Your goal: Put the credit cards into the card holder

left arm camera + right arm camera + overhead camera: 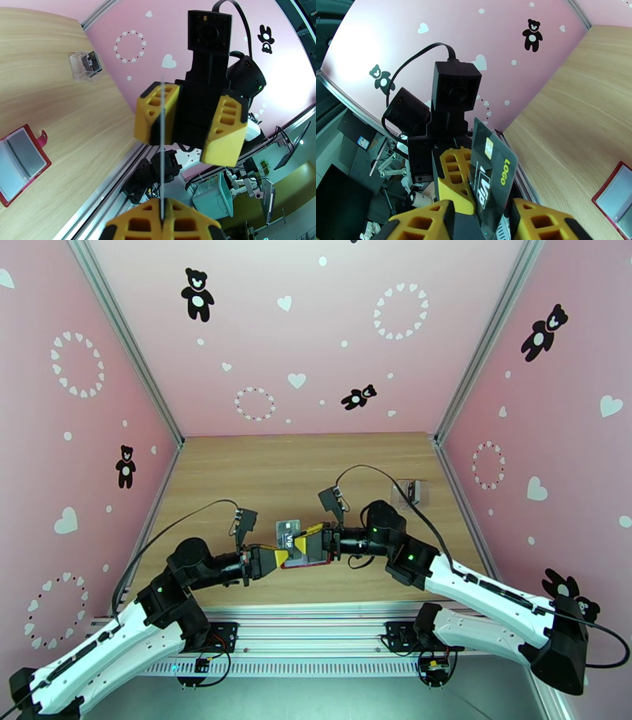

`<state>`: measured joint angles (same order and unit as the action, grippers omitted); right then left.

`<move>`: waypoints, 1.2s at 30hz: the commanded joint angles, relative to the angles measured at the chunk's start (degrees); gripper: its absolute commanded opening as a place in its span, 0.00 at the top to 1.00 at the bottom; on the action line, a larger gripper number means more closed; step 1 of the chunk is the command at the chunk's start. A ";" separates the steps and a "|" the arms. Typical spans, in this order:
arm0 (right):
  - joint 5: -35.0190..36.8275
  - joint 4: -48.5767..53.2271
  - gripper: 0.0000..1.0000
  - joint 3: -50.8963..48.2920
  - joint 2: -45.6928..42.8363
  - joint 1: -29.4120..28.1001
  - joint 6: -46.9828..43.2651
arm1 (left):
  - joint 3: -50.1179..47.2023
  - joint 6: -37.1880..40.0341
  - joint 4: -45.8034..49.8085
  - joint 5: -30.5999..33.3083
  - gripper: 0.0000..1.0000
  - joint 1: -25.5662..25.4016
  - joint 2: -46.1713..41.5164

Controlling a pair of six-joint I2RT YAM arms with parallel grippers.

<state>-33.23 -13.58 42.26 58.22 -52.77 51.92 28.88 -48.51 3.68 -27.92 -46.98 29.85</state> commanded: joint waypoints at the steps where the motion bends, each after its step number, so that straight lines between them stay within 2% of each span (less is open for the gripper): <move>1: -1.45 0.22 0.65 1.38 -0.24 -0.26 -0.07 | 0.83 0.48 -0.02 -1.26 1.00 -0.21 -0.49; 4: -1.42 0.32 0.72 0.98 -0.68 -0.26 0.01 | 0.82 0.39 0.02 -1.25 1.00 -0.22 -0.40; 8: -1.92 0.22 0.78 1.10 -0.55 -0.48 0.34 | 0.65 0.09 -0.13 -1.19 1.00 -0.22 -0.31; 12: -1.67 1.51 0.99 1.27 -0.09 -0.58 0.16 | 0.82 0.10 1.01 0.34 1.00 -0.21 -0.57; 16: 0.76 4.19 1.00 0.98 -0.51 -0.58 -1.22 | 1.57 1.83 7.21 6.22 0.76 -0.22 -1.24; 18: 2.60 6.21 1.00 0.91 -0.79 -0.58 -2.40 | 2.20 3.06 11.80 10.29 0.48 -0.18 -1.82; 19: 3.81 7.53 1.00 1.03 -0.83 -0.59 -2.90 | 2.75 3.61 15.07 13.04 0.38 -0.22 -2.34; 20: 5.00 8.92 1.00 1.07 -0.50 -0.39 -3.34 | 3.54 4.03 18.92 16.40 0.30 -0.22 -2.96; 22: 6.45 11.09 1.00 1.11 0.82 0.15 -3.59 | 4.48 4.47 23.87 21.49 0.23 -0.22 -4.68; 26: 11.92 17.32 1.00 1.33 4.54 1.32 -4.02 | 4.61 3.90 30.26 29.96 0.23 -0.22 -6.47; 29: 22.76 27.95 1.00 3.42 7.61 1.56 -4.96 | 2.88 1.48 34.99 37.69 0.23 -0.22 -5.24; 31: 24.44 28.75 1.00 3.23 9.12 1.62 -5.75 | 0.45 0.43 33.47 37.07 0.23 -0.21 -3.97; 36: 22.42 24.30 1.00 1.73 11.56 2.42 -5.82 | -3.80 -1.32 28.32 33.98 0.24 -0.13 -0.45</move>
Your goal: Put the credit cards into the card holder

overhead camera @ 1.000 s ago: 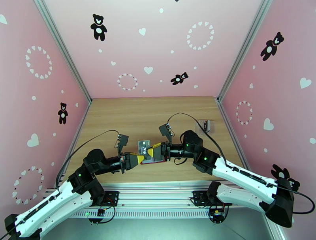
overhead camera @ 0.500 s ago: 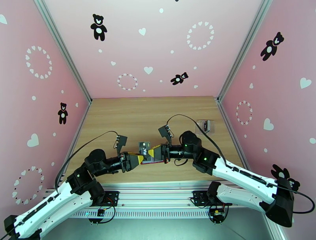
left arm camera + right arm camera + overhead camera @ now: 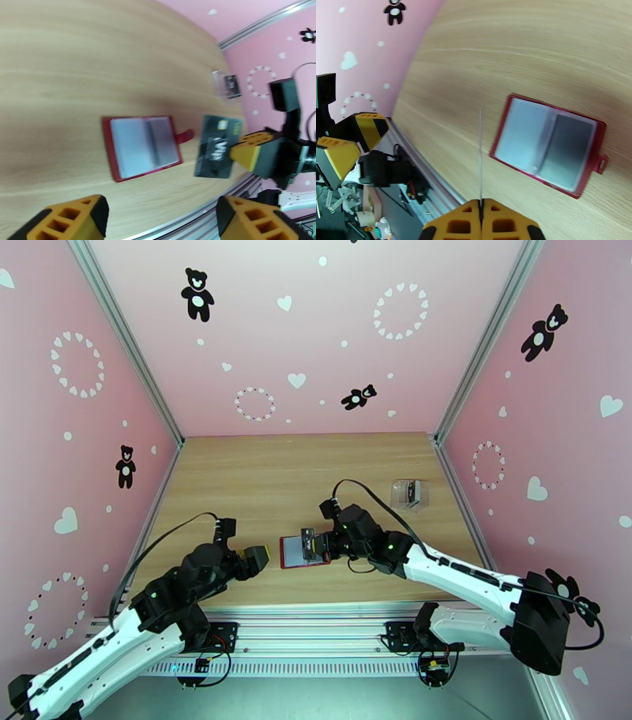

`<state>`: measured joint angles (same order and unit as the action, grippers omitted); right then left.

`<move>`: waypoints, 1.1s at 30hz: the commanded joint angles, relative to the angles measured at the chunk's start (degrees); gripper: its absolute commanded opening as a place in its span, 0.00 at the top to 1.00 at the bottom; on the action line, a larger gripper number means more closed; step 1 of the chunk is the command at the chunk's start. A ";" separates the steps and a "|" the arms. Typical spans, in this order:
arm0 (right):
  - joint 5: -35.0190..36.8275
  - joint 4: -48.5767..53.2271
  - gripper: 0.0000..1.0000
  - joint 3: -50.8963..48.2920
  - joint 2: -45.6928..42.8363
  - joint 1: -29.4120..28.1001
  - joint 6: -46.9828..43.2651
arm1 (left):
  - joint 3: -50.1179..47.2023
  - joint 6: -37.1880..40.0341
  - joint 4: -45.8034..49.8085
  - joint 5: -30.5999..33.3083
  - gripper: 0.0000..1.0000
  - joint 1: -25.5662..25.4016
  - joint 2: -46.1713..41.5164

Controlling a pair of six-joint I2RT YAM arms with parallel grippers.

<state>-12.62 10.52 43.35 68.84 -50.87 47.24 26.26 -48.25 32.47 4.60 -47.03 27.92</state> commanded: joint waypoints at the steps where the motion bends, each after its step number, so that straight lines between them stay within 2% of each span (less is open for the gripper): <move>1: 1.09 -0.06 1.00 0.83 1.63 1.17 -1.62 | -1.06 -1.47 -0.68 1.70 0.24 -0.08 2.20; 4: 0.85 3.07 1.00 3.34 4.31 4.40 -4.79 | -1.17 -0.81 -1.99 1.86 0.23 0.25 4.10; 7: -3.94 3.95 1.00 5.26 6.16 8.88 -5.83 | -1.60 -0.59 -4.37 0.47 0.24 1.24 5.94; 11: -5.57 5.52 1.00 8.23 7.39 10.23 -7.87 | -2.15 0.41 -9.13 -4.53 0.24 4.22 9.42; 21: -11.43 5.94 1.00 15.09 18.44 14.78 -7.91 | -0.01 3.34 -17.39 -15.65 0.25 13.60 23.04; 33: -16.57 5.10 1.00 19.26 26.57 16.41 -7.52 | 1.07 3.16 -21.43 -17.89 0.25 14.70 29.21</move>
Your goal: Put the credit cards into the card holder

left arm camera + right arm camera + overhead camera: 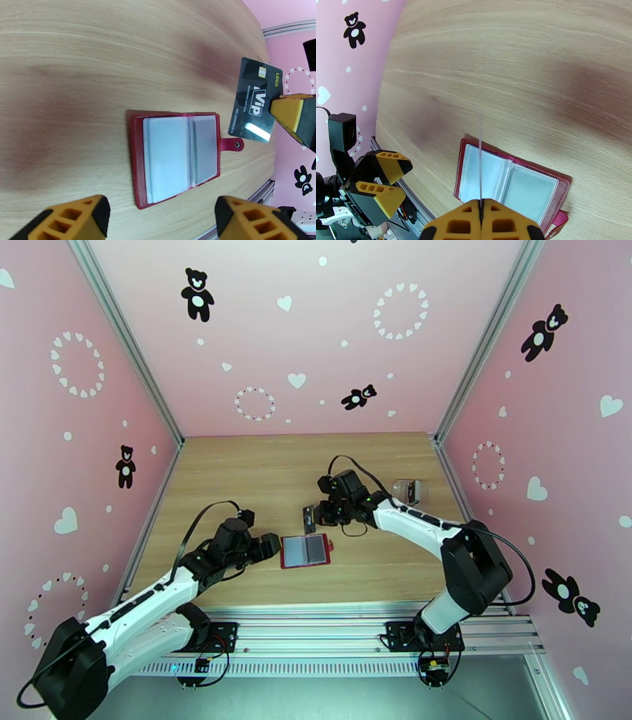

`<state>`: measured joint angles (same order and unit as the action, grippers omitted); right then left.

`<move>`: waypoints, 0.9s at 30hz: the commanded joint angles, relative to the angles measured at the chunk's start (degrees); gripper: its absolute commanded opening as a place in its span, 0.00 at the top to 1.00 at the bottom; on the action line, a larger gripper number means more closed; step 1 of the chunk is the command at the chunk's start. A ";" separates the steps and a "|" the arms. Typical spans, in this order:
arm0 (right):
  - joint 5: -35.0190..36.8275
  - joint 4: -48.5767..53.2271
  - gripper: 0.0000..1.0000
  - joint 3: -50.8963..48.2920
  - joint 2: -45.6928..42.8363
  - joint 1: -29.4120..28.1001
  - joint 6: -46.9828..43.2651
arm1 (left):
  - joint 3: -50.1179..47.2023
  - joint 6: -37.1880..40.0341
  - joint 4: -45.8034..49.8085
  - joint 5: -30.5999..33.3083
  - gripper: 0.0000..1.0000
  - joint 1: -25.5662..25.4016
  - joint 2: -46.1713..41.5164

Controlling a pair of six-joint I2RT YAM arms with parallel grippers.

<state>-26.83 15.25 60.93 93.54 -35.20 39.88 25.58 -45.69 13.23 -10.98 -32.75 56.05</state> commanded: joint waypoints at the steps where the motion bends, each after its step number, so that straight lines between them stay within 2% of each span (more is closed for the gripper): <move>1: -2.77 0.22 1.00 1.70 2.28 0.93 -0.07 | 1.95 0.52 -2.46 -2.44 0.26 0.49 1.46; 6: -4.44 -0.35 1.00 1.65 4.12 1.80 0.24 | 2.23 0.50 -3.56 -2.77 0.32 0.46 3.69; 14: -7.69 -2.04 1.00 -0.47 5.04 2.09 2.22 | 3.28 0.26 -7.05 -4.57 0.53 0.46 9.64; 25: -9.12 -9.85 1.00 -10.49 3.24 1.81 7.66 | 3.33 -0.42 -12.90 -6.28 0.60 0.10 19.11; 27: -9.29 -10.83 1.00 -11.53 3.35 1.40 8.07 | 3.34 -0.68 -13.14 -5.86 0.64 -0.26 20.58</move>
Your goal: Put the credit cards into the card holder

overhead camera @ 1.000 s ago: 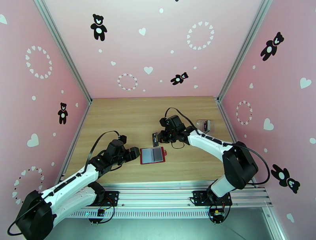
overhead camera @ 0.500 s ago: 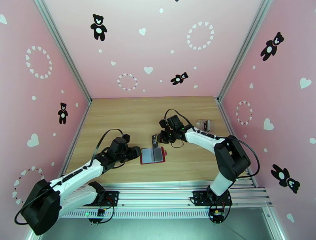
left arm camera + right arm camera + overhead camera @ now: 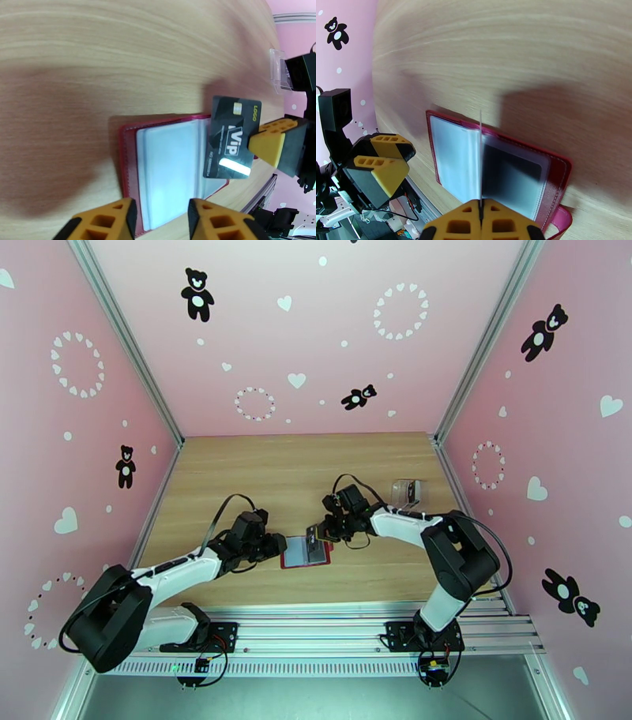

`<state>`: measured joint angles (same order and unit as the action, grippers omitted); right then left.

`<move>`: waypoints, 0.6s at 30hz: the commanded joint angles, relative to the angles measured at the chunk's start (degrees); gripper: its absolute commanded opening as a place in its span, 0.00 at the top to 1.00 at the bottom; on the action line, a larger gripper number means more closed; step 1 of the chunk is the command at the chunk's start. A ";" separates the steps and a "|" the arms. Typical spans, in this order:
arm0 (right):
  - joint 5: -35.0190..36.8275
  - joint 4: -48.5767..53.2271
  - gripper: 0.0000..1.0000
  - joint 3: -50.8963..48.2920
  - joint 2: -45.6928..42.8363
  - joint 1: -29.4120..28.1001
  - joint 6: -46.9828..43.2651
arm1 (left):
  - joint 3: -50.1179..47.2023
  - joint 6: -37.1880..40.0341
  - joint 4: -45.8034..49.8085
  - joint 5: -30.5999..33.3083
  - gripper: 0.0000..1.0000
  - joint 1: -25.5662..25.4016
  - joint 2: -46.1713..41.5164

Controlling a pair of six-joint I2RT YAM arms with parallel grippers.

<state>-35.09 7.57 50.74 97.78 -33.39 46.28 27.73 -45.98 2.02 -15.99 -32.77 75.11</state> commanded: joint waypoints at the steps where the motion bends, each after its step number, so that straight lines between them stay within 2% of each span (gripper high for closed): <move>1: -1.26 -3.77 1.00 -1.85 -0.81 -0.66 1.96 | 1.12 -0.49 -2.24 -0.93 0.65 -0.35 2.09; 12: -2.50 -7.76 1.00 -4.40 -0.14 -2.21 4.43 | 0.88 -1.13 -4.55 -0.10 0.67 -2.26 5.90; 18: -1.93 -8.53 1.00 -5.02 -2.90 -2.38 6.30 | 0.28 -1.63 -4.79 0.68 0.68 -2.48 6.57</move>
<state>-36.99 0.30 46.78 97.54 -35.31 51.05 27.77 -46.83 -1.89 -16.01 -34.70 80.86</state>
